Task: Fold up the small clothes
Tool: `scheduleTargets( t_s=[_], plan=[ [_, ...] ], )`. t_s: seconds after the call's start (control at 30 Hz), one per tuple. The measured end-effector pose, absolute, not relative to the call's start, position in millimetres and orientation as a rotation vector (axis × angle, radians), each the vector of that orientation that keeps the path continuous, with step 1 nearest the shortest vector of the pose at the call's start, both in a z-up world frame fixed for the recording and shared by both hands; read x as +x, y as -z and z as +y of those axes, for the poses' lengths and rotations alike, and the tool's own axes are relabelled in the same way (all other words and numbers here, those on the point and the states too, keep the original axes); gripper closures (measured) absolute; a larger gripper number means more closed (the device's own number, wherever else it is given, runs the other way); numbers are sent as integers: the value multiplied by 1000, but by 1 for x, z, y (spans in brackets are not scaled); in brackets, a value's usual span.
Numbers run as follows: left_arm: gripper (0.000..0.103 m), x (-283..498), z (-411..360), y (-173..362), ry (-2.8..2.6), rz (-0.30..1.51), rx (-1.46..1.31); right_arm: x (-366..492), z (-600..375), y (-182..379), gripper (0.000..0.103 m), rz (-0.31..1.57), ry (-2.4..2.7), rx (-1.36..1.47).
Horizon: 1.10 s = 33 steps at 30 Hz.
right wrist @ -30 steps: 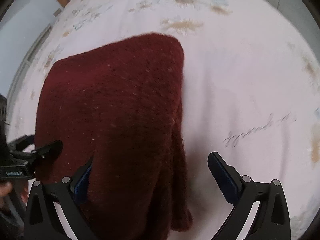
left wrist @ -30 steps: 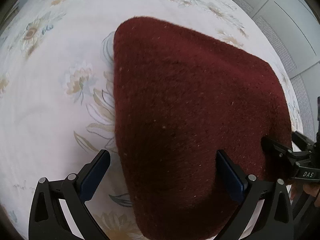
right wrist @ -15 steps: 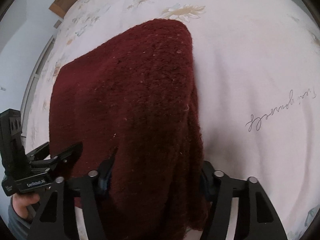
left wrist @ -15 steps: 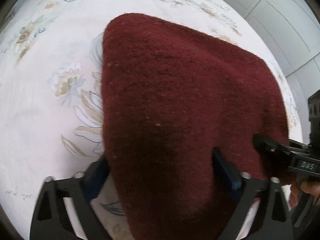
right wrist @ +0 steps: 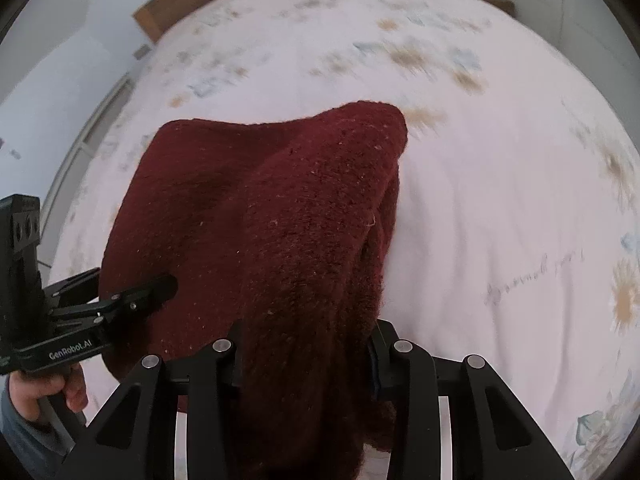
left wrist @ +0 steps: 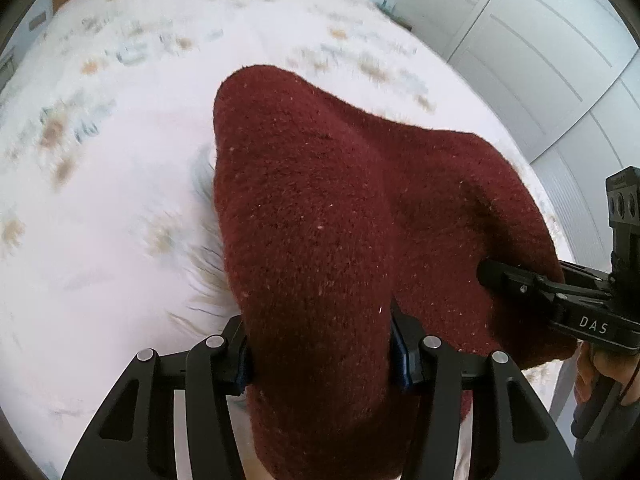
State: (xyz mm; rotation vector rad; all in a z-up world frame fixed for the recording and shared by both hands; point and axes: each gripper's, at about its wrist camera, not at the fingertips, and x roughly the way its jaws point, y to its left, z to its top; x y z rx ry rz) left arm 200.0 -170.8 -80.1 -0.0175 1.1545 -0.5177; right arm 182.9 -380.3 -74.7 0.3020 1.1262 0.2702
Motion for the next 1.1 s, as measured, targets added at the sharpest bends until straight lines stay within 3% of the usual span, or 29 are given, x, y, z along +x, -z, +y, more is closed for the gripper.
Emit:
scheduleTargets(
  t_s=[0.27, 0.5, 0.63, 0.93, 1.0, 1.1],
  plan=[
    [55, 181, -80, 47, 447, 1092, -24, 196, -299, 71, 62, 1129, -383, 330],
    [55, 167, -32, 100, 386, 1176, -49, 195, -266, 131, 61, 1257, -302, 249],
    [47, 155, -23, 127, 371, 1172, -64, 183, -273, 137, 57, 1252, -291, 264],
    [37, 151, -33, 123, 315, 1206, -90, 173, -272, 115, 30, 1218, -251, 192],
    [31, 157, -27, 108, 296, 1204, -80, 173, -270, 109, 19, 1198, -239, 165],
    [14, 147, -24, 94, 266, 1174, -23, 167, -270, 100, 14, 1156, -233, 127]
  ],
)
